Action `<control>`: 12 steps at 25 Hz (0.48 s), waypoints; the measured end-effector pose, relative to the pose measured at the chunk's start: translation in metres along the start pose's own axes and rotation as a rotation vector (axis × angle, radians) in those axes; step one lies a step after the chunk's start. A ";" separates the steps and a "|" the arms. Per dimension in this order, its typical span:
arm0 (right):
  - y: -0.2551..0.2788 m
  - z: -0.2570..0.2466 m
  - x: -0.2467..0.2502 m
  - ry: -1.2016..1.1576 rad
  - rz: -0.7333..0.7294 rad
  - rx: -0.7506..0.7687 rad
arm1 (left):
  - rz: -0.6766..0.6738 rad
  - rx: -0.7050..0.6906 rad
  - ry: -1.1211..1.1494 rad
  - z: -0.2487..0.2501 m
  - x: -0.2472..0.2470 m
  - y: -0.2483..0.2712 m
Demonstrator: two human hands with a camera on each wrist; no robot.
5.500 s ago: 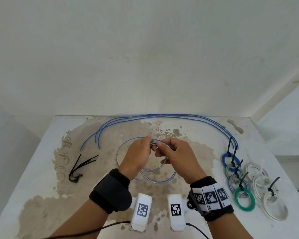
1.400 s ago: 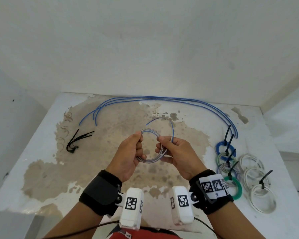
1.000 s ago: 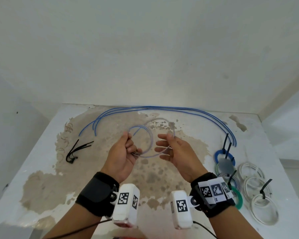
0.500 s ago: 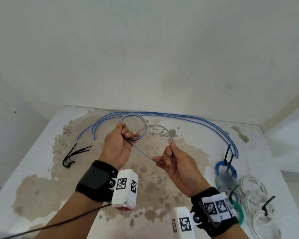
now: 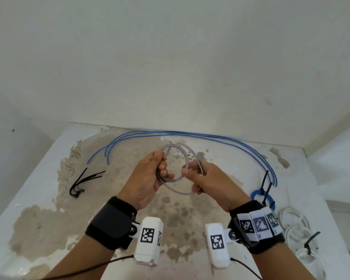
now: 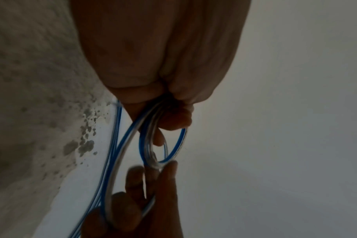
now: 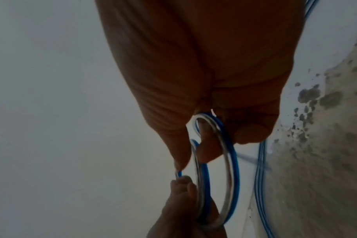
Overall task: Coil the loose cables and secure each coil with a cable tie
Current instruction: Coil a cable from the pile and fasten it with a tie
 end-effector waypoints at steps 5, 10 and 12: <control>0.003 0.002 -0.016 -0.045 0.032 0.026 | 0.023 -0.044 0.023 0.000 0.001 0.008; 0.008 0.012 -0.027 0.022 0.058 0.011 | 0.071 -0.043 0.040 -0.006 0.008 0.019; 0.011 0.012 -0.029 0.007 0.033 0.020 | 0.104 -0.028 0.093 -0.006 0.011 0.023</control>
Point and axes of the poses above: each hand's wrist, its own y-axis away from the middle knuckle, its own x-axis out of the back of the hand, z = x × y, the point moved 3 cm from there along -y, towards the middle knuckle, and after that the axes turned 7 degrees about -x, right-handed, at the moved point
